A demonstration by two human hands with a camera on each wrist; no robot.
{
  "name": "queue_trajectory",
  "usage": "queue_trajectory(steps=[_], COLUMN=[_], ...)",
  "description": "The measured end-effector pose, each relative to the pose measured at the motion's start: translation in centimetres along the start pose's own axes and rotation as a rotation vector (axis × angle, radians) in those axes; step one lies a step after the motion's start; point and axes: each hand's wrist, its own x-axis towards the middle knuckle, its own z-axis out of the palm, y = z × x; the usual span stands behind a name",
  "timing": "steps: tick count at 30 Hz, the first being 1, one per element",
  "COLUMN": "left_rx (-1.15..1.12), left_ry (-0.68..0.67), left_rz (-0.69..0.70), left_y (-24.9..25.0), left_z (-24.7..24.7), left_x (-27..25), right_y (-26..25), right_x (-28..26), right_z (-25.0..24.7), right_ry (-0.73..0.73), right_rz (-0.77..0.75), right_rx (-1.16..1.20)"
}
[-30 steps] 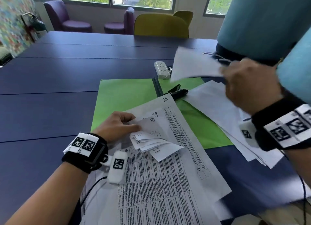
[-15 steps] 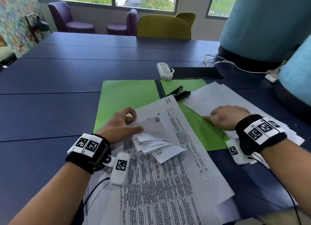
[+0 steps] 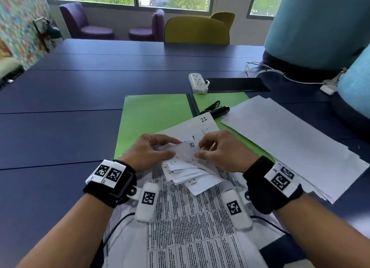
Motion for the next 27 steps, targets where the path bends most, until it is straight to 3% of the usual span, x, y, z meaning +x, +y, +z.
queue_trajectory(steps=[5,9,12,15,21,27], left_rx=[0.116,0.138,0.127,0.120,0.197,0.255], left_ry=[0.002,0.012,0.016,-0.003,0.020,0.015], left_rz=[0.028,0.017,-0.026,-0.073,-0.125,-0.162], left_y=[-0.1,-0.1,0.1,0.2,0.5,0.4], left_z=[-0.1,0.0,0.1,0.0,-0.3,-1.2], left_x=[0.2,0.3,0.2,0.3,0.7,1.0], right_y=[-0.4,-0.7,-0.8,-1.1,-0.9,-0.4], right_x=[-0.5,-0.5,-0.3,-0.1,-0.5,-0.1], right_z=[1.0,1.0,0.8,0.6,0.0,-1.1], right_ry=[-0.060,-0.047,0.085,0.215,0.143,0.345], right_rz=[-0.093,-0.100,-0.125,-0.128,-0.081,-0.013], right_rx=[0.035,-0.102,-0.071,0.105,0.181,0.308])
